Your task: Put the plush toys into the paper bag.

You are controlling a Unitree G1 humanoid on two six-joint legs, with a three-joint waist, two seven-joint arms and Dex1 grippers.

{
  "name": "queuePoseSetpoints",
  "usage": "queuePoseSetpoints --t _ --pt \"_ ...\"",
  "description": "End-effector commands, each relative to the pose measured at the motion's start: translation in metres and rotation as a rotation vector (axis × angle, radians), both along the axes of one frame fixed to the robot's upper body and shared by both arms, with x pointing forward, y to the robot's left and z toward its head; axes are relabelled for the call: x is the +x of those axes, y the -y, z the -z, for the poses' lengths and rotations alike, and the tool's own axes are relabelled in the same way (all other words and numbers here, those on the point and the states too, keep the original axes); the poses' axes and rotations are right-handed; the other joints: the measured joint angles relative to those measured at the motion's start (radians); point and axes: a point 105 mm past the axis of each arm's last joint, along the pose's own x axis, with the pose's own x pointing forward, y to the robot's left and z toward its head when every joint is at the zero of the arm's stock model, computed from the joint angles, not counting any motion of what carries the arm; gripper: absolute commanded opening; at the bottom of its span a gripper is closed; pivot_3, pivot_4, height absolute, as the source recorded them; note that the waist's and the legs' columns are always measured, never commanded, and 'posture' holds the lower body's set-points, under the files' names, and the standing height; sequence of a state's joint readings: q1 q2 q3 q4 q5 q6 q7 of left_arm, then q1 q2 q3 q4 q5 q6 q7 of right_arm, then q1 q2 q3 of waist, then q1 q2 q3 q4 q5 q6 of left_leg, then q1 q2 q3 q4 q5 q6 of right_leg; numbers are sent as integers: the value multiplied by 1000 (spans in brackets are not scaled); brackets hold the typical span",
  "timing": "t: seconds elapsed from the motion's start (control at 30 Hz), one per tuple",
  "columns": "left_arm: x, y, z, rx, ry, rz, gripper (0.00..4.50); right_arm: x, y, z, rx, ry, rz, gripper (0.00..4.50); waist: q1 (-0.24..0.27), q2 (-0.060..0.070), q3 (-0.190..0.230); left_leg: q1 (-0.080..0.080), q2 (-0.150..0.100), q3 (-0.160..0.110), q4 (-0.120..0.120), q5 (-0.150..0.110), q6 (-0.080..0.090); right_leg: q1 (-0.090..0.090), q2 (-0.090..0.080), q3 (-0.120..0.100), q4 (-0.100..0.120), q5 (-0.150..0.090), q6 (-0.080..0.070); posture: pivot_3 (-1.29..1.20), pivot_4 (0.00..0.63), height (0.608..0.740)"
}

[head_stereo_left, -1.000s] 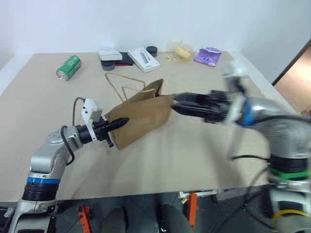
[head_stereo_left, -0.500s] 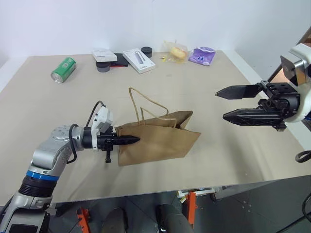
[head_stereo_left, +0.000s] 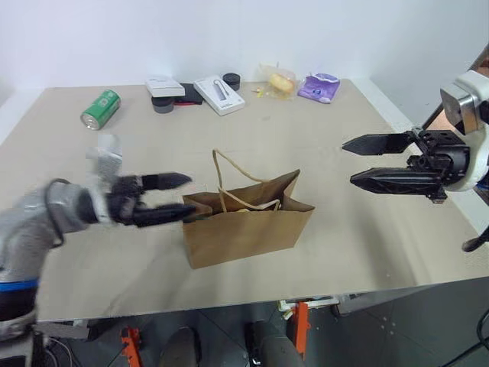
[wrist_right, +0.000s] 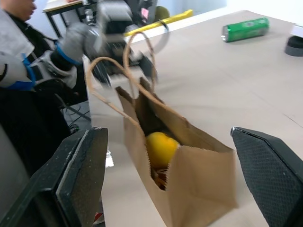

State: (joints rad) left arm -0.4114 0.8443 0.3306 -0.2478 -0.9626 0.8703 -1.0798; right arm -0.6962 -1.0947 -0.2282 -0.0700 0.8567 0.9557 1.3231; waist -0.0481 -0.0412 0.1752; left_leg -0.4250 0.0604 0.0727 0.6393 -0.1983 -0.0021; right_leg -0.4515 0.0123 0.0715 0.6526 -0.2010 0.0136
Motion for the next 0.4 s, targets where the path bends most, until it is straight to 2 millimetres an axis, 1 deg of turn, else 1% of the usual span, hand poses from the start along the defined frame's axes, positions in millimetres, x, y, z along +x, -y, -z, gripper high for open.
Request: queuePoseSetpoints --t 0.03,0.07,0.1,0.17,0.23,0.3,0.4 --pt "26 -50 -1 85 54 -289 4369 13 17 -3 -8 56 109 4500 0 0 0 0 0 0 0 0 0 0 0 0 0 -2 -3 0 150 740" --pt "37 -70 6 144 65 -390 4369 20 21 3 -22 74 148 4500 0 0 0 0 0 0 0 0 0 0 0 0 0 -2 -3 0 150 740" --pt "44 -86 12 201 83 -463 4369 26 25 6 -35 113 179 4500 0 0 0 1 0 0 0 0 0 1 0 0 0 -2 -3 0 150 740" --pt "51 -103 18 258 102 -529 4369 37 30 10 -55 165 233 4500 -1 0 0 1 0 3 1 0 0 0 -1 1 0 -1 -4 0 150 740" --pt "53 -110 17 267 109 -541 4369 43 37 17 -96 183 275 4500 1 0 0 1 0 4 0 0 0 -1 -1 1 0 -1 -4 0 150 740" --pt "53 -114 18 284 115 -535 4369 45 41 21 -95 174 287 4500 1 0 0 -1 0 5 0 0 0 -2 -2 1 0 -1 -4 0 150 740" --pt "49 -113 21 293 100 -498 4369 44 42 22 -87 168 282 4500 3 0 0 -4 0 5 0 -1 -1 -5 -2 1 0 0 0 0 150 740"
